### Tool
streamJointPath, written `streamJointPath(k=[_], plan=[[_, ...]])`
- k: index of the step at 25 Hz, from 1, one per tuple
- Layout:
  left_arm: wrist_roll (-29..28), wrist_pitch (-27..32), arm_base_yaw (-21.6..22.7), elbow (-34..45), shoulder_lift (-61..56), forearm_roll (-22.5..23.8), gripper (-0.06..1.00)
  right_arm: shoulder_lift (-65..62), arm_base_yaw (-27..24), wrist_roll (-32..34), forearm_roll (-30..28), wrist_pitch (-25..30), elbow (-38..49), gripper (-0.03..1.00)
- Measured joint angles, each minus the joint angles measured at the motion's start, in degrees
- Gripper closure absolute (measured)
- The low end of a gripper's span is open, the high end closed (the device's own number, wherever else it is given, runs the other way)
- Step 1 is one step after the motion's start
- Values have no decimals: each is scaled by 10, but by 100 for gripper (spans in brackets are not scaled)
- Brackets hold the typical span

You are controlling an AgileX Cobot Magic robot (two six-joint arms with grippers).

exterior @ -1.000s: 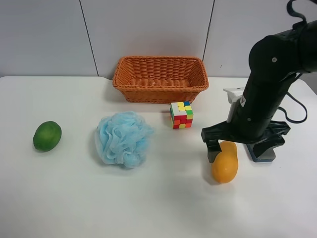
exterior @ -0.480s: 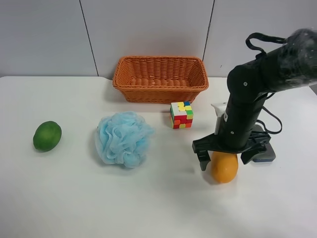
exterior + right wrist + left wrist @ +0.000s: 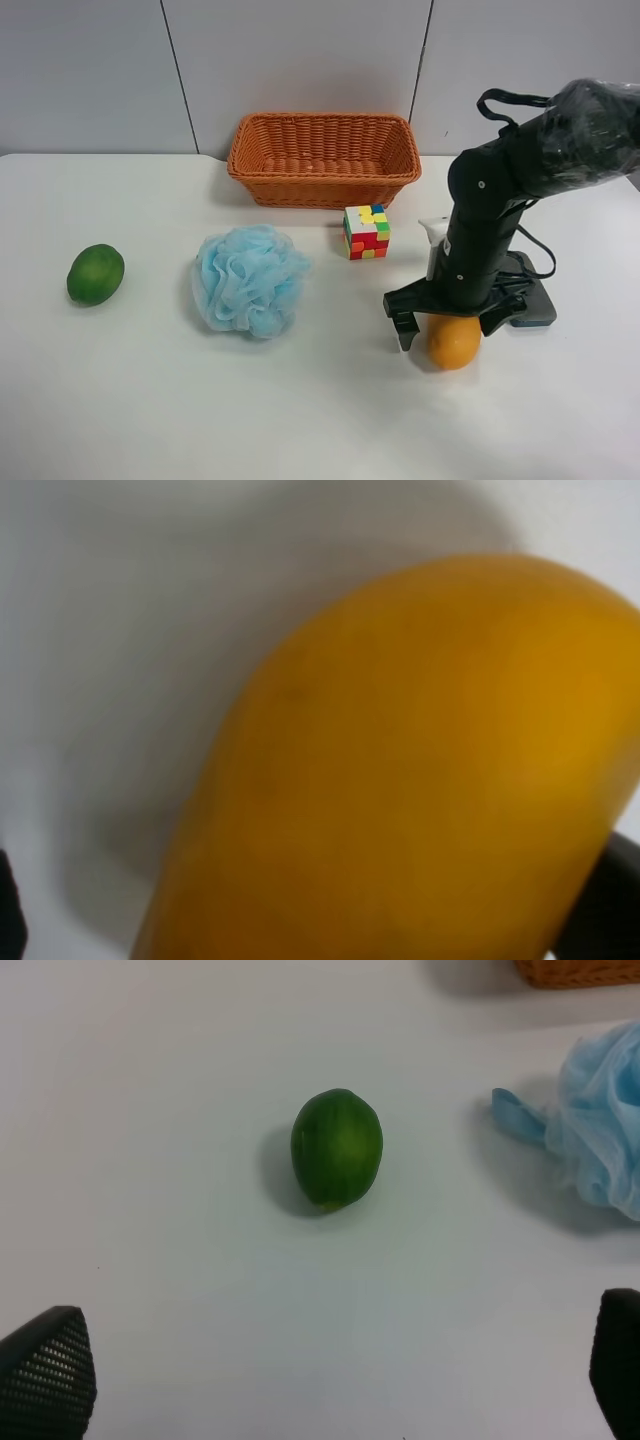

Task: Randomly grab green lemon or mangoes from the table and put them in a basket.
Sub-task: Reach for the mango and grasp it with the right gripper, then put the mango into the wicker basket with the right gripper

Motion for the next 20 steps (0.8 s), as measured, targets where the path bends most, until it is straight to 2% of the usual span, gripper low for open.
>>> streamJointPath(k=[7,9,11,12,20], plan=[[0,0,0,0,0,0,-5,3,0,-2,0,0,0,0],[0,0,0,0,0,0,-5,3,0,-2,0,0,0,13],[0,0,0,0,0,0,-5,3,0,-2,0,0,0,31],[0,0,0,0,0,0,-5,3,0,-2,0,0,0,33],[0,0,0,0,0,0,-5,3,0,-1,0,-3,0,33]])
